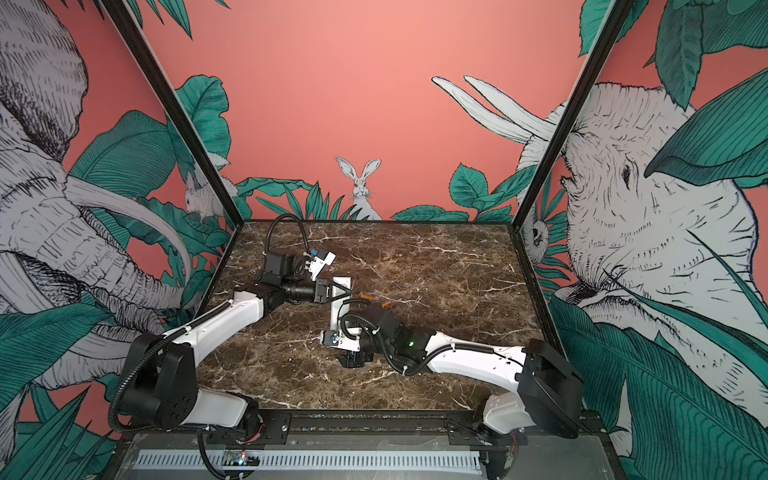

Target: Load the batteries into the remote control

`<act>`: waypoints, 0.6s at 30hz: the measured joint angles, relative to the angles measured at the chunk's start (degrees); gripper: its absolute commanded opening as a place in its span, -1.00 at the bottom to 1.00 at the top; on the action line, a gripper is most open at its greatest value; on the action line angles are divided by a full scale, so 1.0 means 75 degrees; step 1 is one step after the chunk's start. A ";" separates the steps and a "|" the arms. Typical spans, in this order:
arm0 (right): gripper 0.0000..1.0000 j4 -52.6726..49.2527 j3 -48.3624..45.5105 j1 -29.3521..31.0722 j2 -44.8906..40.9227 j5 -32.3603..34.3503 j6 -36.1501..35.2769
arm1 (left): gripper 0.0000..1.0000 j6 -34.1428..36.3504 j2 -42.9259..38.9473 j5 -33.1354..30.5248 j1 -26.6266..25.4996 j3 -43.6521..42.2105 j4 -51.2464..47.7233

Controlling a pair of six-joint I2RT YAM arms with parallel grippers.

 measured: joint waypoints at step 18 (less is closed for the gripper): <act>0.91 0.0111 0.0000 0.0000 0.0064 0.0376 -0.0035 | -1.00 -0.0058 0.0003 0.0052 -0.0044 0.0000 0.0009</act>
